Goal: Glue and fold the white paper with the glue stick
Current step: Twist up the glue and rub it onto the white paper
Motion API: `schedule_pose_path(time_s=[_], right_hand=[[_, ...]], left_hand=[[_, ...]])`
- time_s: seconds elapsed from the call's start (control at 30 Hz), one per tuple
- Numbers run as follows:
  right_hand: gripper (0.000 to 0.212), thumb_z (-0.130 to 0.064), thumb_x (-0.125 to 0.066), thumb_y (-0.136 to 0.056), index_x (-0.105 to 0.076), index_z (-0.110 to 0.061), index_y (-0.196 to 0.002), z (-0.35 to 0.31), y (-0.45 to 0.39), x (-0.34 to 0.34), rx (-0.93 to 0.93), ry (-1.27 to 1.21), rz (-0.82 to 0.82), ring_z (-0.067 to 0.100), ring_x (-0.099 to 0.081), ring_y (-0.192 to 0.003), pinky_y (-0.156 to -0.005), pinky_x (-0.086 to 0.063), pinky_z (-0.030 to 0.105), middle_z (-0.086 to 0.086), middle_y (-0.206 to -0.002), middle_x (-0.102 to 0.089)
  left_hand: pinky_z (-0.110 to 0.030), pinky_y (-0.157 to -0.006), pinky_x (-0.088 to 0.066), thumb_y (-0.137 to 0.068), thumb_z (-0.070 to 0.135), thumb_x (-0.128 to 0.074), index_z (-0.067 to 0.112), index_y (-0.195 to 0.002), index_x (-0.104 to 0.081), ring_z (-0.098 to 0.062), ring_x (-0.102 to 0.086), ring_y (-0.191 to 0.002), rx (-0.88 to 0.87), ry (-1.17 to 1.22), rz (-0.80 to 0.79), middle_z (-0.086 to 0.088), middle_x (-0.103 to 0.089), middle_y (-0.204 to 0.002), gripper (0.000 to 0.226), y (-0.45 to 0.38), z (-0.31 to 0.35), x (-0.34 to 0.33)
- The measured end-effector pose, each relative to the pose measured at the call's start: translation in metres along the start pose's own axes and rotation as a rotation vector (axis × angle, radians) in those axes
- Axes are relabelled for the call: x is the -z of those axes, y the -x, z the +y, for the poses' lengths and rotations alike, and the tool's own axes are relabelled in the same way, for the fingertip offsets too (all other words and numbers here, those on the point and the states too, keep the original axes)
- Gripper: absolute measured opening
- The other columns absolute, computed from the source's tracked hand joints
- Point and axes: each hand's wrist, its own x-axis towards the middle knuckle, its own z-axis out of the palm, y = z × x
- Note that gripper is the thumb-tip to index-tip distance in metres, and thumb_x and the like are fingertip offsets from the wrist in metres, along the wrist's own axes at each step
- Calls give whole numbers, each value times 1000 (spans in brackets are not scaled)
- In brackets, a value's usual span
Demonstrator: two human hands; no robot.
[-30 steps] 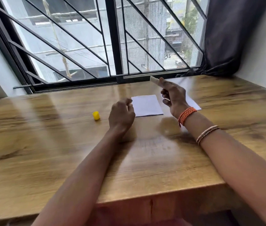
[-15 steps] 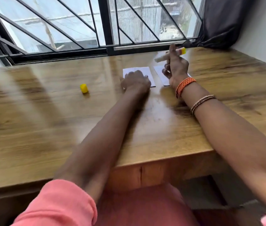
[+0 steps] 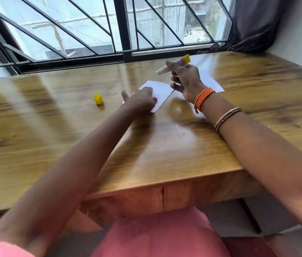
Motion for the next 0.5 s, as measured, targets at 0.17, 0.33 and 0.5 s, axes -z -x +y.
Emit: schedule_pose_path(time_s=[0.17,0.33,0.5], right_hand=[[18,-32,-69,-84,-67,-15,-79,-1,18,-13,37,147,-112,8,-44,-61,-55,-43,23,-6,-65,-46],[27,-37,-68,-85,-76,-16,-69,-3,28,-24,93,209,-182,8,-41,-54,-55,-42,23,-8,-56,-41],[24,-28,-68,-84,-69,-18,-63,0,29,-28,88,226,-201,11,-45,-56,-57,-43,26,-3,-59,-47]], left_hand=[[-44,-116,-5,-96,19,-41,28,-139,-40,-22,-33,-138,-118,88,-34,0,-44,-145,44,27,-18,7],[-47,-114,-4,-94,18,-45,32,-136,-44,-20,-35,-137,-171,105,-34,5,-45,-144,44,41,-29,12],[-50,-113,8,-95,14,-44,39,-138,-39,-12,-27,-141,-336,95,-137,15,-38,-148,50,47,-47,14]])
